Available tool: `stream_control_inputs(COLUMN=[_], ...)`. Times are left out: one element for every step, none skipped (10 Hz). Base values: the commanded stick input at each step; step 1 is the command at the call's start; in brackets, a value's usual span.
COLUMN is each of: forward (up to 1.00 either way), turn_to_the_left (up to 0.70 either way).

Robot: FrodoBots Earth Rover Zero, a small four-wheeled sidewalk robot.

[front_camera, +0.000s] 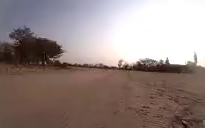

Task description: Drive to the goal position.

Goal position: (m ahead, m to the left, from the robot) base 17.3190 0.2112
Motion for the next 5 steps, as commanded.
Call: stream_control_inputs(forward=[0.7,0.7,0.7,0.7,0.7], turn_to_the_left=[0.0,0.0,0.0,0.0,0.0])
